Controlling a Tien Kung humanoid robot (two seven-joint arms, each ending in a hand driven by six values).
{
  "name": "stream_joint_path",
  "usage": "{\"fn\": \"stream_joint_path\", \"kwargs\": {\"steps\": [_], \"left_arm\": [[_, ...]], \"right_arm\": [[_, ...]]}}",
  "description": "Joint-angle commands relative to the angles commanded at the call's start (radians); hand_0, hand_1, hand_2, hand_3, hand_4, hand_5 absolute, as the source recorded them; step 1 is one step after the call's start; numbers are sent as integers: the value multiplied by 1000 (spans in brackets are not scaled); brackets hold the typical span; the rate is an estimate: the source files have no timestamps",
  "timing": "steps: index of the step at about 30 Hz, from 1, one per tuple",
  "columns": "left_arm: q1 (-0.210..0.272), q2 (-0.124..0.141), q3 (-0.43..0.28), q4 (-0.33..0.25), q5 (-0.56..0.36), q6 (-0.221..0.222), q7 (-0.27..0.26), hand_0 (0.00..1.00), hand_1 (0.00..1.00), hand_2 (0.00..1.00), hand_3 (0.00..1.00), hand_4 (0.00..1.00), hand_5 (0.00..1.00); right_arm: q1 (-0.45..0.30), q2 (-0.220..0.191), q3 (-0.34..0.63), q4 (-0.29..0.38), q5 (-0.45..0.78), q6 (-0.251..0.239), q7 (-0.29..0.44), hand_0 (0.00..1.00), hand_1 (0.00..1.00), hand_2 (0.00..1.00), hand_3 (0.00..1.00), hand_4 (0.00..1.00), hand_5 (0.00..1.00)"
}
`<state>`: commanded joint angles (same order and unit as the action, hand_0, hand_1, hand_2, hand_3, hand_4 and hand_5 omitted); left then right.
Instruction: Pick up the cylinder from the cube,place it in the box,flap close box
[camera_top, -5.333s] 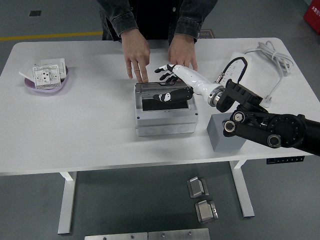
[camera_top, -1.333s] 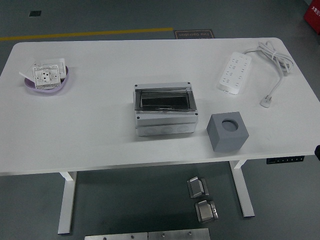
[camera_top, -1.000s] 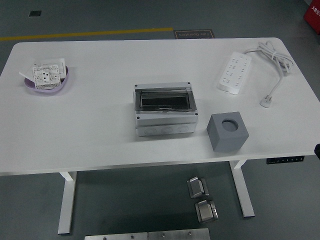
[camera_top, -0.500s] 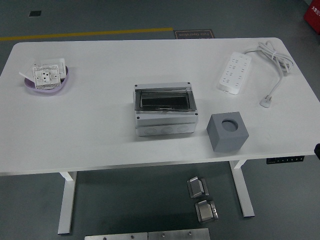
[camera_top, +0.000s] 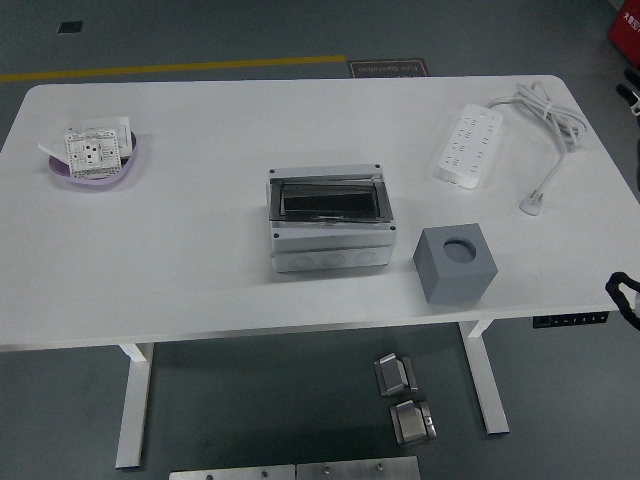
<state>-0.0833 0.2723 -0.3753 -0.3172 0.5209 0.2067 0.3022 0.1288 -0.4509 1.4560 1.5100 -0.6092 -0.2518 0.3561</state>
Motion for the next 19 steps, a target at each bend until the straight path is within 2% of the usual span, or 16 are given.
{"fn": "stream_joint_path", "kwargs": {"steps": [9, 10, 13, 15, 16, 19], "left_arm": [[3, 0, 14, 4, -14, 0, 1, 674, 666, 594, 630, 622, 342], [3, 0, 14, 4, -15, 0, 1, 674, 666, 594, 630, 622, 343], [3, 1, 15, 4, -16, 0, 0, 674, 666, 594, 630, 622, 343], [3, 1, 16, 4, -17, 0, 0, 674, 666, 594, 630, 622, 343], [3, 1, 17, 4, -18, 0, 0, 674, 666, 595, 630, 624, 344], [4, 1, 18, 5, -20, 0, 0, 674, 666, 595, 630, 624, 344]], "right_arm": [[-14, -1, -3, 27, 68, 91, -13, 782, 748, 785, 925, 844, 632], [-16, -1, -1, 28, 77, 101, -15, 826, 800, 847, 921, 853, 656], [-20, -2, 5, 33, 108, 137, -21, 826, 800, 847, 921, 853, 656], [-25, -2, 11, 35, 145, 174, -27, 826, 800, 847, 921, 853, 656], [-26, -2, 13, 35, 162, 191, -29, 859, 794, 791, 923, 875, 730], [-30, -2, 21, 36, 221, 251, -44, 859, 794, 791, 923, 875, 730]]}}
